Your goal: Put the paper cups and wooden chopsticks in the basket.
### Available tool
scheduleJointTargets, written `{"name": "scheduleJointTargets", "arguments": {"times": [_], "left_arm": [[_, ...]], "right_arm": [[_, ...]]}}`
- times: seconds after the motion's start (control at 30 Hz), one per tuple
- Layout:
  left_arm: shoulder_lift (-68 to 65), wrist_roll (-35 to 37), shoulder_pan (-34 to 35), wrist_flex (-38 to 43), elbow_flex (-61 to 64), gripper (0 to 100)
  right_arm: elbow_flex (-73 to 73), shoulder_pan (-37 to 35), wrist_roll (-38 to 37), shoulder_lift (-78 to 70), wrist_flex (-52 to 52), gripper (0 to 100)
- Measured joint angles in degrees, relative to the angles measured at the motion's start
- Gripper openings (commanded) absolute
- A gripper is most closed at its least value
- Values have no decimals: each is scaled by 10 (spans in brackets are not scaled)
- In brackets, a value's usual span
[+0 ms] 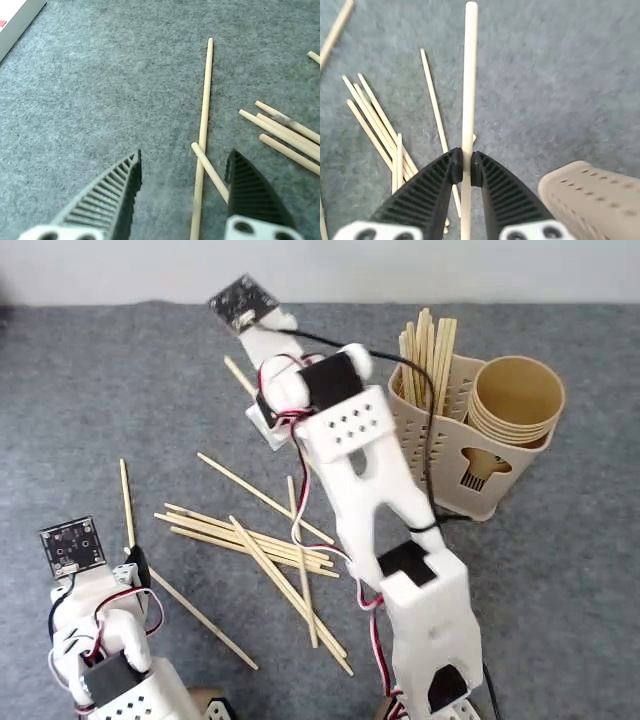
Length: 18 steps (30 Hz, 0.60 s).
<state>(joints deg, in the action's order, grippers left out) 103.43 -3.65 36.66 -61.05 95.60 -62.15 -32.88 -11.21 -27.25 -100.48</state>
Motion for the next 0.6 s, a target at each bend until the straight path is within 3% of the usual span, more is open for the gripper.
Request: {"name": "scheduleJointTargets", "arguments": {"times": [0.17, 0.6], "left_arm": [[0, 0, 0, 0, 0, 261], [0, 0, 0, 0, 0, 261]], "right_arm": [[0, 13, 0, 98, 0, 8], [0, 158, 0, 240, 61, 8]]}}
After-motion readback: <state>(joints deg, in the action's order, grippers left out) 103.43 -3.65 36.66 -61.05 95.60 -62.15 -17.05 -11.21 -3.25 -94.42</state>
